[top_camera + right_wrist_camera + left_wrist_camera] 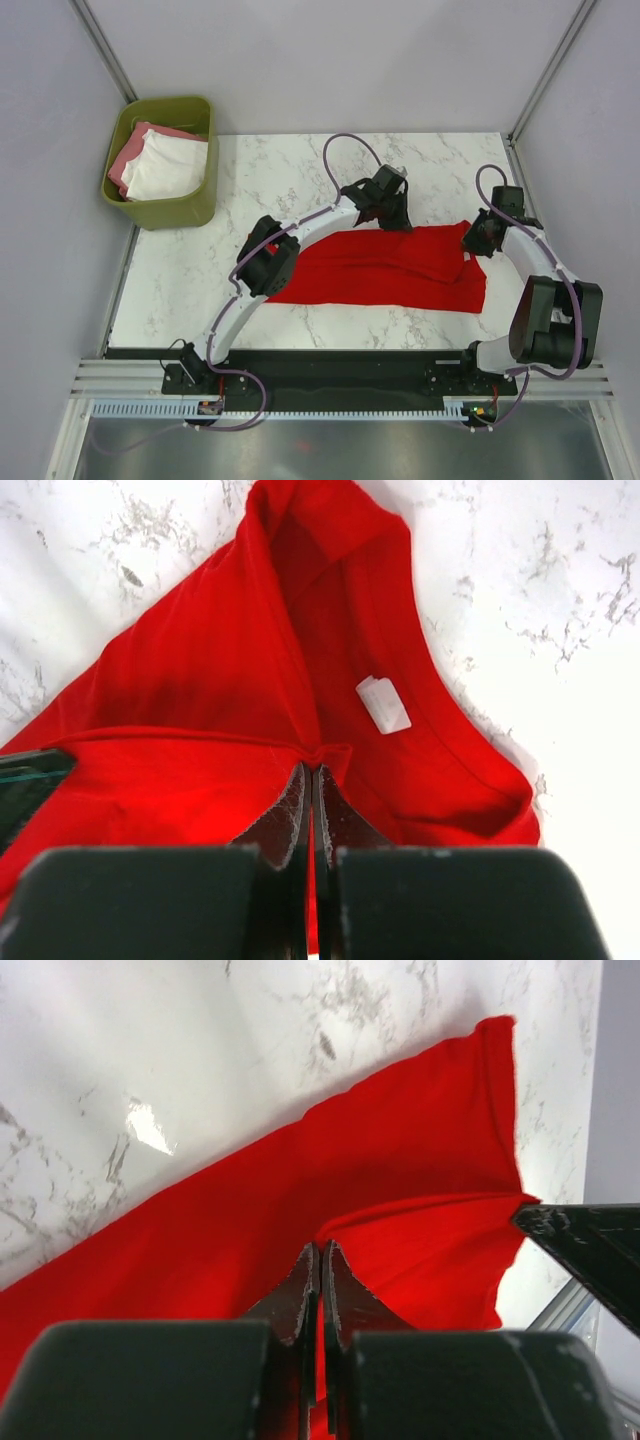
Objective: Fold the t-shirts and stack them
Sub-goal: Fold the tshirt
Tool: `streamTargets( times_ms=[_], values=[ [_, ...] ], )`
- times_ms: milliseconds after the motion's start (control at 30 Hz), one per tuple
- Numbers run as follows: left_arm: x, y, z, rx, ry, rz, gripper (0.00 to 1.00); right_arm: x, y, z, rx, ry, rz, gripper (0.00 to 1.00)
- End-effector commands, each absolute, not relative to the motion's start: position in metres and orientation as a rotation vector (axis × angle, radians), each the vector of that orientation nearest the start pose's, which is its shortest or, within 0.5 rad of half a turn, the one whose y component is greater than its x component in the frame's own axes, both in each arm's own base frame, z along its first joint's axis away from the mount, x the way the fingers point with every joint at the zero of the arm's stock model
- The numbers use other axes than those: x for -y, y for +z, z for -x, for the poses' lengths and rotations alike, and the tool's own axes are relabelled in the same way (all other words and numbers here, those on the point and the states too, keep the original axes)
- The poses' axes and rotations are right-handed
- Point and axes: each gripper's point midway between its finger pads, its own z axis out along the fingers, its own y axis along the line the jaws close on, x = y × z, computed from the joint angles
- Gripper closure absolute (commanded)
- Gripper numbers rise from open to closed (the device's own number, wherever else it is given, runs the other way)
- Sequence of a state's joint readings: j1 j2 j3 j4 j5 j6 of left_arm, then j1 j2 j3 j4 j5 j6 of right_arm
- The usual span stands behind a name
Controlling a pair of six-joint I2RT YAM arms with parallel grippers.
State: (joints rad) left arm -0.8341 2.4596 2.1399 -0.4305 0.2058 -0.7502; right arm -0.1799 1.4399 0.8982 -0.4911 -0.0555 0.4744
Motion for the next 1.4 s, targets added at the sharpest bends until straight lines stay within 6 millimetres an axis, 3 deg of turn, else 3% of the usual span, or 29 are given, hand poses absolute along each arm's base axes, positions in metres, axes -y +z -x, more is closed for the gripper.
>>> streamTargets(
  times_ms=[0,100,133,200,233,267,333,367,400,467,700,1033,1067,1100,1167,1200,1367],
  values=[
    [0.513,0.129,-0.366,-2.421,-1.033,-0.306,0.98,0.026,0.090,-0.319,-2.448,0.209,-0.791,1.00],
    [0.508,0.141,-0.352,-2.415,-1.033,-0.329,0.98,0.023,0.094,-0.309,-2.461,0.216,-0.789,1.00],
    [0.503,0.136,-0.345,-2.434,-1.017,-0.334,0.98,0.022,0.094,-0.306,-2.471,0.221,-0.791,1.00],
    [0.500,0.153,-0.333,-2.413,-1.031,-0.341,0.98,0.018,0.094,-0.292,-2.496,0.227,-0.814,1.00],
    [0.495,0.145,-0.325,-2.435,-1.017,-0.344,0.98,0.015,0.095,-0.287,-2.501,0.240,-0.824,1.00],
    [0.492,0.160,-0.319,-2.413,-1.031,-0.339,0.98,0.012,0.094,-0.281,-2.503,0.255,-0.843,1.00],
    [0.484,0.151,-0.305,-2.438,-1.013,-0.337,0.98,0.005,0.097,-0.271,-2.486,0.293,-0.849,1.00],
    [0.481,0.164,-0.299,-2.415,-1.030,-0.332,0.98,0.003,0.095,-0.265,-2.485,0.305,-0.870,1.00],
    [0.476,0.152,-0.289,-2.448,-1.020,-0.335,0.98,0.001,0.100,-0.262,-2.463,0.316,-0.862,1.00],
    [0.474,0.163,-0.278,-2.432,-1.047,-0.336,0.98,-0.005,0.100,-0.252,-2.461,0.346,-0.869,1.00],
    [0.455,0.141,-0.234,-2.497,-1.015,-0.380,0.98,-0.020,0.099,-0.217,-2.450,0.393,-0.891,1.00],
    [0.443,0.108,-0.194,-2.565,-0.996,-0.407,0.98,-0.026,0.088,-0.166,-2.487,0.359,-0.938,0.99],
    [0.443,0.105,-0.191,-2.568,-0.987,-0.408,0.98,-0.026,0.084,-0.160,-2.494,0.357,-0.946,0.96],
    [0.440,0.099,-0.188,-2.581,-0.975,-0.410,0.98,-0.026,0.082,-0.159,-2.494,0.357,-0.949,0.80],
    [0.439,0.094,-0.186,-2.589,-0.964,-0.409,0.98,-0.024,0.078,-0.158,-2.497,0.339,-0.953,0.68],
    [0.438,0.091,-0.184,-2.594,-0.959,-0.413,0.98,-0.024,0.077,-0.159,-2.498,0.332,-0.953,0.56],
    [0.436,0.087,-0.184,-2.585,-0.948,-0.441,0.98,-0.009,0.077,-0.173,-2.496,0.238,-0.973,0.45]
  ],
)
